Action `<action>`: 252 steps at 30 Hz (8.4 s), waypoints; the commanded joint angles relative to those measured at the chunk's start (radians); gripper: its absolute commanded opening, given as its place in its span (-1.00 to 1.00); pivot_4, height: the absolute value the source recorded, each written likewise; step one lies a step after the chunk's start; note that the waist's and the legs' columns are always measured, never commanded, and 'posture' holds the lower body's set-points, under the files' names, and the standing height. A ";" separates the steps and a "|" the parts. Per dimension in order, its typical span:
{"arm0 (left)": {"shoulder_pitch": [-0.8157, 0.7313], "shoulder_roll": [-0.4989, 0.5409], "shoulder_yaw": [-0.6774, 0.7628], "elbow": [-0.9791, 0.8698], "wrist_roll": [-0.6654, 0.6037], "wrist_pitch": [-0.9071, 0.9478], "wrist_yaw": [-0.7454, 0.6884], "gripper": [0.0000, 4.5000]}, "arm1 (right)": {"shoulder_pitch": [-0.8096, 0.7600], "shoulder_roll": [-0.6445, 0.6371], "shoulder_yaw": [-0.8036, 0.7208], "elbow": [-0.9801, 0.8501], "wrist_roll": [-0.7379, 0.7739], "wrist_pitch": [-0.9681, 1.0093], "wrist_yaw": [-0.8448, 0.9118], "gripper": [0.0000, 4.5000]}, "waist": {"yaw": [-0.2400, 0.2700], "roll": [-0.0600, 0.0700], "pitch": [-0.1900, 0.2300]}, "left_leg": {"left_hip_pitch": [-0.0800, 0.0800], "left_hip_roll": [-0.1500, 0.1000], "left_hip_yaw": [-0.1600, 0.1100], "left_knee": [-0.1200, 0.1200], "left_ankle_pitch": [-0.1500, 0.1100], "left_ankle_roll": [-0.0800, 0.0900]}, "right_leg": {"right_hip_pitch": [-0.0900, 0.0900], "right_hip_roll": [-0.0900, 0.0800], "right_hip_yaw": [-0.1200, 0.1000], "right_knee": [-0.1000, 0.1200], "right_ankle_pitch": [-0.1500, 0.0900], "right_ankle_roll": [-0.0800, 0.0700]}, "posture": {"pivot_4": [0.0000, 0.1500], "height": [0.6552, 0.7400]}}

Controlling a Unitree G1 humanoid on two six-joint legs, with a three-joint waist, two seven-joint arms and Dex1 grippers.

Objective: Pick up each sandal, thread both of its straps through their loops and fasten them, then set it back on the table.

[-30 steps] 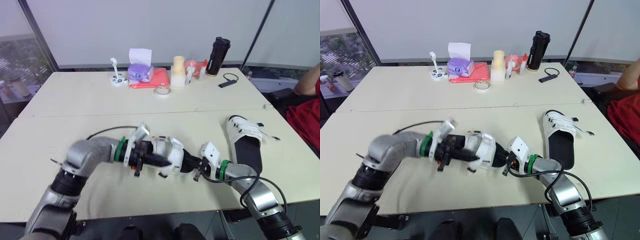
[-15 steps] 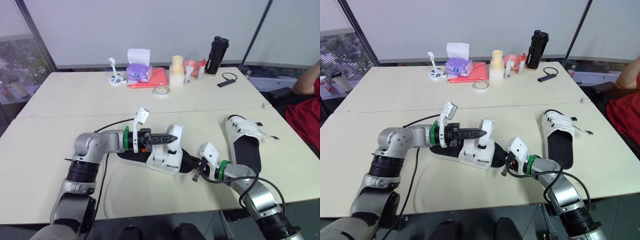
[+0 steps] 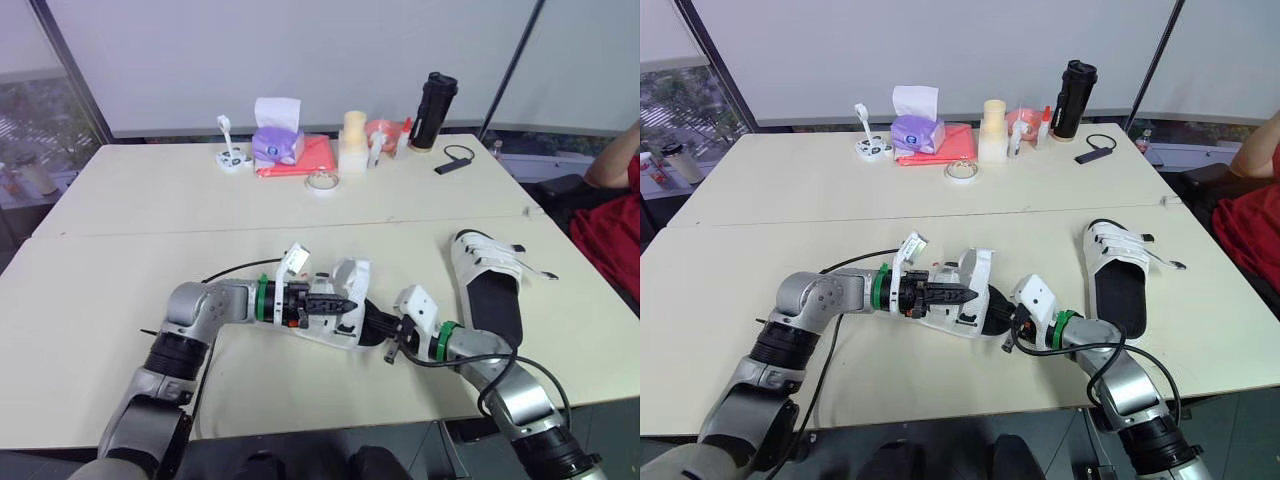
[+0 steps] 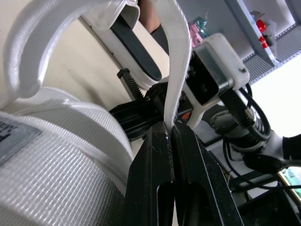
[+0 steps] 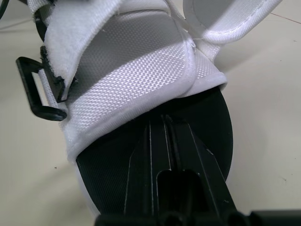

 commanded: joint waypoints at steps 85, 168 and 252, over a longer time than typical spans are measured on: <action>0.062 0.140 -0.110 -0.111 0.195 -0.282 -0.188 -0.18 | 0.023 0.013 0.031 0.102 -0.064 0.035 -0.027 -1.00 | 0.000 0.000 -0.001 | 0.000 0.004 0.000 -0.009 0.001 -0.001 | 0.000 0.001 0.000 -0.012 0.002 -0.005 | 1.00 1.00; 0.126 0.131 -0.175 -0.242 0.316 -0.529 -0.177 -0.99 | 0.021 0.026 0.041 0.126 -0.072 0.030 -0.019 -1.00 | 0.000 -0.001 -0.001 | 0.000 0.004 0.000 -0.009 0.001 -0.001 | 0.000 0.000 0.000 -0.013 0.002 -0.005 | 1.00 1.00; 0.194 0.156 -0.207 -0.279 0.241 -0.267 -0.143 -0.98 | 0.029 0.021 0.038 0.140 -0.074 0.025 -0.011 -1.00 | 0.007 -0.003 -0.003 | -0.001 0.009 0.001 -0.010 0.000 -0.001 | 0.000 0.002 -0.002 -0.015 0.004 -0.009 | 1.00 1.00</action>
